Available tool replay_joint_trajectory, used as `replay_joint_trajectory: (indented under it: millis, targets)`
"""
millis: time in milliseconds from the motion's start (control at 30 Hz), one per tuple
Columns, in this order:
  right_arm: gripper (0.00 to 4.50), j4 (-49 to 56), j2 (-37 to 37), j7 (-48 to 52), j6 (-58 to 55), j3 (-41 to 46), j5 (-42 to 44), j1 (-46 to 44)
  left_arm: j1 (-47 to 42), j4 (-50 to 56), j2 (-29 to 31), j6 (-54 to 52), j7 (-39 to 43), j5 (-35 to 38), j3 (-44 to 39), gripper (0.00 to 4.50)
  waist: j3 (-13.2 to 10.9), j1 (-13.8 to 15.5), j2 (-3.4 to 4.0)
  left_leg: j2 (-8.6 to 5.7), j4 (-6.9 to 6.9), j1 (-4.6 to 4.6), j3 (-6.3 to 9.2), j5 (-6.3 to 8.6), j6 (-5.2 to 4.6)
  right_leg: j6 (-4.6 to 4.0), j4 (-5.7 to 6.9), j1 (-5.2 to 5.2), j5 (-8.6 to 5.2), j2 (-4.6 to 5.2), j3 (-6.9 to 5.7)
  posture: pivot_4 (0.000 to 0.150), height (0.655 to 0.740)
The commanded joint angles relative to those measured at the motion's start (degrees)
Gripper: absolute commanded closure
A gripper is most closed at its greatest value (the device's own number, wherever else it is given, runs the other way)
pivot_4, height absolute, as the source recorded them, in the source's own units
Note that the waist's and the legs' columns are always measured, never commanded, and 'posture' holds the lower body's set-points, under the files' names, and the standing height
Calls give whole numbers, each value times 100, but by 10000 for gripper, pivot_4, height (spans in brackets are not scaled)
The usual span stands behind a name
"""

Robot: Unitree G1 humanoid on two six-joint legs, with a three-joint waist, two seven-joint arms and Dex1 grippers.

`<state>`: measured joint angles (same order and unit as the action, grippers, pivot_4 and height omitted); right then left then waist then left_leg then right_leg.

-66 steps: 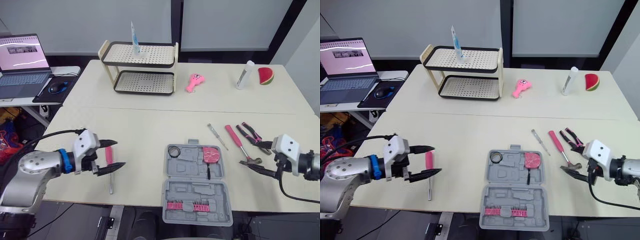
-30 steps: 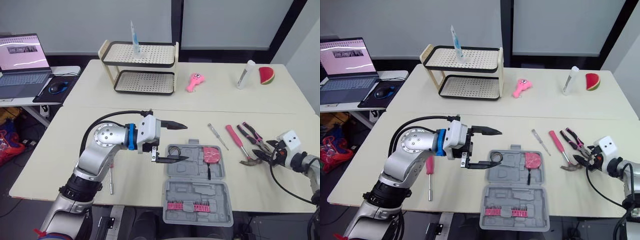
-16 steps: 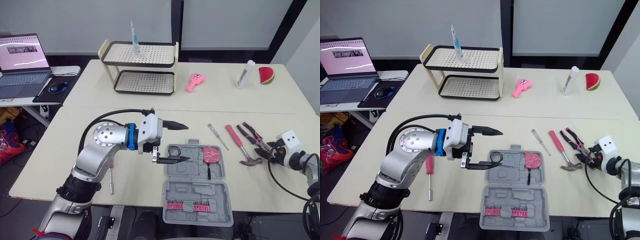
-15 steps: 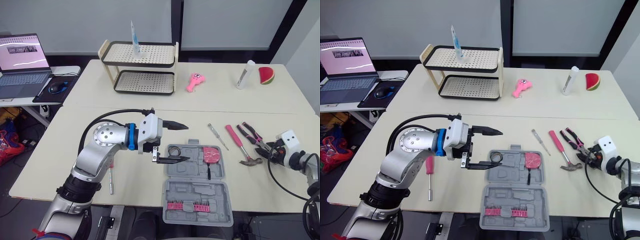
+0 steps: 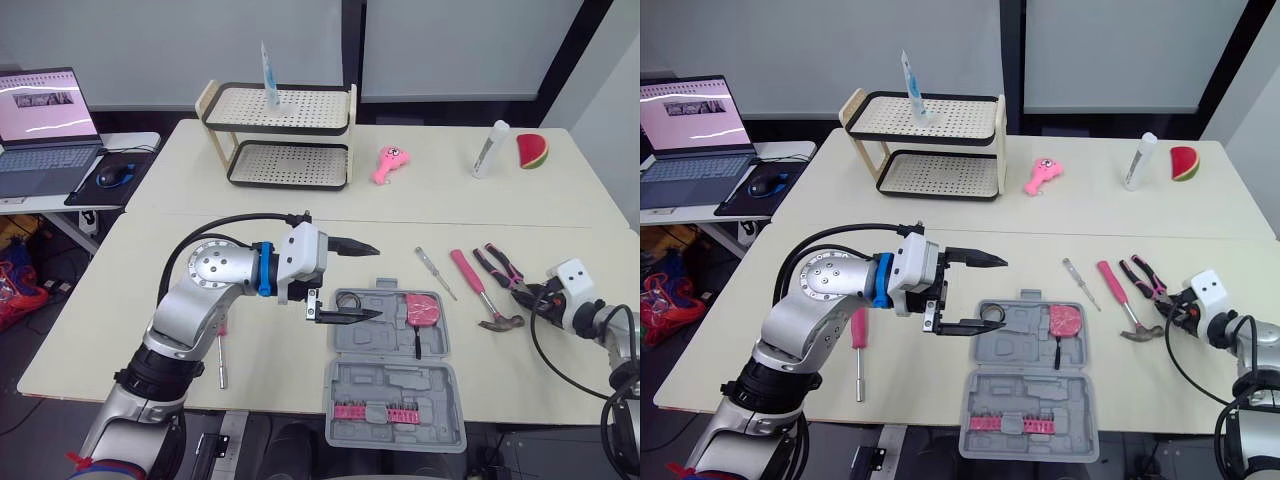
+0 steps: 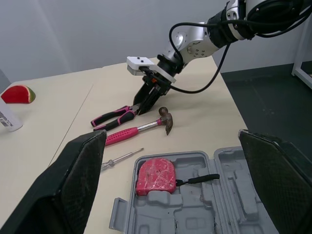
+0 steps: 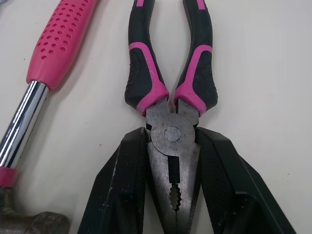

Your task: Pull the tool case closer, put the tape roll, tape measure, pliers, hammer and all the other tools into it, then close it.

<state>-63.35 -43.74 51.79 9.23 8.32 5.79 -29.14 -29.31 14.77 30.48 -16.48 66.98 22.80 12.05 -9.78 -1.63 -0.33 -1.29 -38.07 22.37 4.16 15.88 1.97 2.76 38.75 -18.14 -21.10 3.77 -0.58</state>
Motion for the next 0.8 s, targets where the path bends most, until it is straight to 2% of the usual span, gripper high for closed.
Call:
replay_joint_trajectory:
  millis: [33, 200, 400, 533, 667, 800]
  targets:
    - [32298, 155, -50, 22, -69, 199, 155, 87, -109, -80, -34, 157, 46, 40, -56, 0, 0, 9, 0, 0, 0, 1, -1, 0, 0, 0, -1, 0, 0, 0, 0, 1500, 7400]
    - [32298, 1101, -311, 370, -314, 354, 366, 372, -61, -267, 162, 324, 212, 12, -173, 0, -1, 8, 2, 0, 1, 4, 0, 0, 0, 0, -4, -2, 0, 1, -1, 1500, 7400]
    - [32299, 4381, -945, 1083, -1724, 305, 791, 1465, 354, -376, 652, 595, 551, 78, -467, 0, -7, 2, 29, 0, 2, 12, 3, 0, 0, 0, -9, -8, 0, 2, -1, 1500, 7400]
    - [32299, 6083, -1253, 1185, -2729, 242, 1092, 1814, 671, -425, 897, 859, 740, 58, -619, 0, -9, -6, 31, 4, 5, 6, 12, 1, -1, 0, -3, -7, 0, -2, 1, 1500, 7400]
    - [32299, 7681, -1445, 1082, -4116, -90, 1404, 1842, 919, -502, 1169, 1101, 938, 64, -807, 0, -10, 28, 31, 1, 3, 13, 24, 1, -2, 0, -4, -8, 0, 0, -2, 1500, 7400]
    - [32299, 8953, -1652, 1032, -4794, -1042, 1123, 1578, 1208, -455, 1472, 1247, 1108, 72, -980, 0, -11, 27, 31, -5, 2, 17, 26, 2, -3, 0, -6, -10, 0, 6, -4, 1500, 7400]
